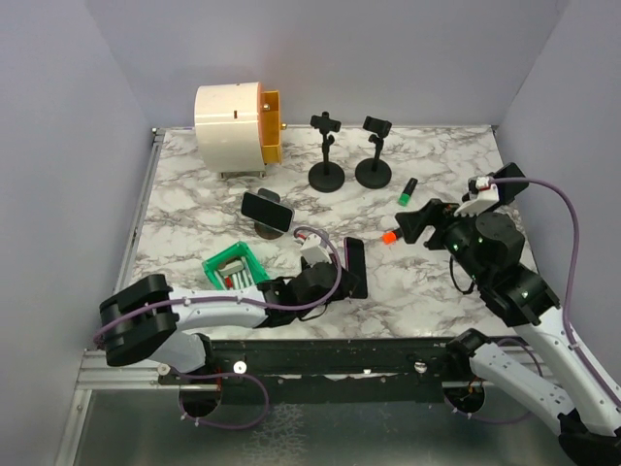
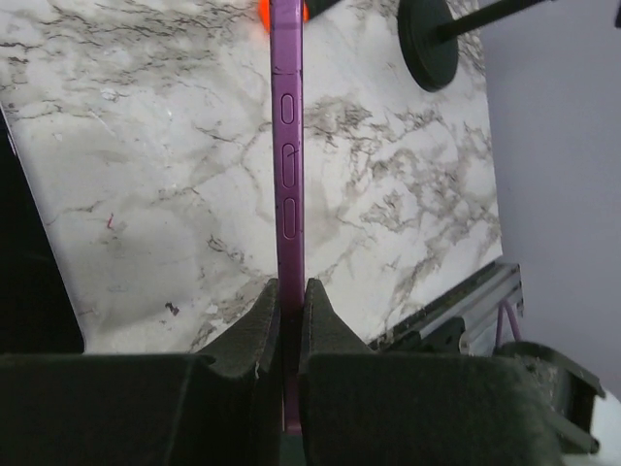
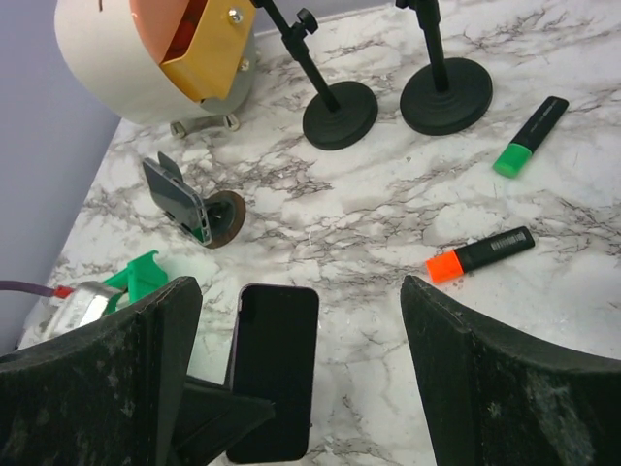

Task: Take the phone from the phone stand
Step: Place the phone at the center of the board.

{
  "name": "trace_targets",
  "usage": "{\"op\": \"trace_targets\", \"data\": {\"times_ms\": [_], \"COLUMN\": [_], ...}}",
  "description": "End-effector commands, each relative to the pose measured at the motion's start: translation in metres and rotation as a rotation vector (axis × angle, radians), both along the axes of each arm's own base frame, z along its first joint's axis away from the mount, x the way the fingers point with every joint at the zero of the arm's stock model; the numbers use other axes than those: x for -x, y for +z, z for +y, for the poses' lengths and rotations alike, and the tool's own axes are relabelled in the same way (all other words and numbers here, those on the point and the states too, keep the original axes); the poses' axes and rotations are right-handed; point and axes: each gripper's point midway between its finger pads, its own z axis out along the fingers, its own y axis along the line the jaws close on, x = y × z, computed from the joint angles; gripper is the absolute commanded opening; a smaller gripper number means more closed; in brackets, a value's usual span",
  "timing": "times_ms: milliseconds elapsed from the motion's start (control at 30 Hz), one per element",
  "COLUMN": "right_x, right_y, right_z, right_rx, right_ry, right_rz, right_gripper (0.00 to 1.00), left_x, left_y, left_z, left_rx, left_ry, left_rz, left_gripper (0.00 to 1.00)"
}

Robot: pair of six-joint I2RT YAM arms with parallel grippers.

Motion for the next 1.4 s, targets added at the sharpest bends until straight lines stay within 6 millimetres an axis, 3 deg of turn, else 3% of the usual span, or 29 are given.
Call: {"op": "trace_targets", "data": {"times_ms": [0, 167, 400, 833, 1067, 1367], "right_x": [0.012, 0.021, 0.029, 0.035, 0.034, 0.034], "right_y": [-0.007, -0.002, -0.004, -0.004, -0.015, -0.02], "right_z": [-0.004, -0.01, -0.012, -0.016, -0.012, -0.01], "right_rx": [-0.008, -0.015, -0.023, -0.019, -0.019, -0.021], "right_ry": [0.01, 0.009, 0.017, 0.015, 0.029, 0.03], "right_rz": [0.038, 0.023, 0.031, 0.031, 0.061, 0.075], "right_gripper": [0.88, 0.88, 0.88, 0.88, 0.88, 0.88], "left_x": [-0.03, -0.041, -0.046, -0.048, -0.043, -0.041], "left_y": [0.012, 0.002, -0.029, -0.065, -0.082, -0.086], "left_z": [-0.013, -0.021, -0.034, -0.03, -0.021, -0.011], "left_rx": [0.14, 0.121, 0.091, -0.004, -0.05, -0.067], "left_ry": [0.21, 0.254, 0.258, 0.227, 0.209, 0.208], "left_rz": [0.042, 0.046, 0.12, 0.173, 0.201, 0.206], "left_gripper": [0.0, 0.0, 0.0, 0.0, 0.11, 0.27]}}
